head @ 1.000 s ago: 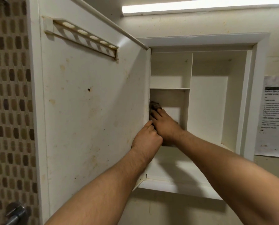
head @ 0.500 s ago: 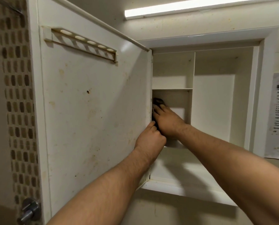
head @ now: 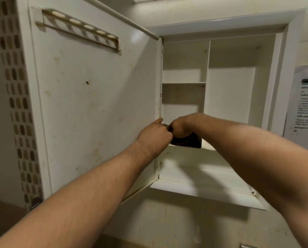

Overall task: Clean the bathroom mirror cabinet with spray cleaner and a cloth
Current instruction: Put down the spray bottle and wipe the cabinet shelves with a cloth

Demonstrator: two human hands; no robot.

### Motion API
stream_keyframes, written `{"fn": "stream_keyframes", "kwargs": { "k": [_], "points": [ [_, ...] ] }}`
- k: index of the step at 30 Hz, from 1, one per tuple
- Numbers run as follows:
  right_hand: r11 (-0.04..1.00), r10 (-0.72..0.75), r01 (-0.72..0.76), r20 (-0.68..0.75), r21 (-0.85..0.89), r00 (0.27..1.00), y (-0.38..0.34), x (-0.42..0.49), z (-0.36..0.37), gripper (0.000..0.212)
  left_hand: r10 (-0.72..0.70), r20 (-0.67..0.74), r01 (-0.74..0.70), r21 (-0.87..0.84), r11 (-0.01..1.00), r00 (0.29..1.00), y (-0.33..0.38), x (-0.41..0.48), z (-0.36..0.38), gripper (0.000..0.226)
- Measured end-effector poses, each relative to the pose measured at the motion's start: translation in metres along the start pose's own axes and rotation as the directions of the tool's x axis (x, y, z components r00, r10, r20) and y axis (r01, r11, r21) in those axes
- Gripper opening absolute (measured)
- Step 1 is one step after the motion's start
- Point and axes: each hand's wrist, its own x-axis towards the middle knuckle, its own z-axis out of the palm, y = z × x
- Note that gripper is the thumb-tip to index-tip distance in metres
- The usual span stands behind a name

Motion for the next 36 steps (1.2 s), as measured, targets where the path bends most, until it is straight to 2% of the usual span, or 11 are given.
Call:
{"fn": "stream_keyframes", "kwargs": {
  "k": [4,7,12,15,18,22,24,26,29,31,36],
  "points": [
    [0.921,0.192,-0.161,0.052,-0.355,0.980,0.007,-0.010,0.001,0.022,0.015,0.018,-0.015,0.024,1.000,1.000,-0.001,0.001,-0.006,0.014],
    [0.911,0.174,-0.151,0.028,-0.384,0.984,0.001,-0.007,0.012,0.026,0.024,-0.003,-0.024,0.013,1.000,1.000,-0.002,0.001,-0.007,0.023],
    [0.994,0.096,-0.091,-0.086,0.056,0.992,-0.006,0.005,0.019,0.021,0.009,-0.029,-0.009,0.001,1.000,1.000,-0.003,0.003,-0.004,0.011],
    [0.737,-0.080,0.159,-0.149,0.657,0.986,-0.018,0.011,0.035,0.025,-0.029,-0.095,0.028,-0.007,1.000,0.995,-0.014,0.002,-0.007,0.010],
    [0.538,-0.173,0.315,-0.263,0.782,0.949,-0.014,0.004,0.046,0.027,-0.027,-0.170,0.034,0.034,0.999,0.985,-0.023,0.001,-0.011,0.019],
    [0.507,-0.148,0.302,-0.264,0.807,0.953,-0.008,-0.007,0.046,0.034,-0.031,-0.158,0.041,0.058,0.997,0.987,-0.022,0.010,-0.022,0.022],
    [0.658,-0.109,0.306,-0.314,0.689,0.943,0.001,-0.017,0.049,0.026,-0.028,-0.161,0.038,0.063,0.997,0.987,-0.023,0.015,-0.022,0.023],
    [0.799,-0.080,0.276,-0.360,0.535,0.930,0.009,-0.026,0.055,0.042,-0.035,-0.181,0.047,0.064,0.997,0.983,-0.027,0.019,-0.022,0.024],
    [0.918,0.000,0.147,-0.369,0.368,0.929,0.006,-0.027,0.059,0.036,-0.041,-0.176,0.056,0.079,0.995,0.984,-0.034,0.020,-0.025,0.026],
    [0.928,0.097,0.047,-0.361,0.371,0.928,-0.006,-0.016,0.056,0.042,-0.038,-0.189,0.057,0.100,0.993,0.981,-0.038,0.021,-0.027,0.025],
    [0.831,0.104,0.165,-0.440,0.531,0.892,-0.035,0.013,0.047,0.022,-0.070,-0.233,0.096,0.104,0.990,0.970,-0.045,0.022,-0.026,0.029]
  ]
}}
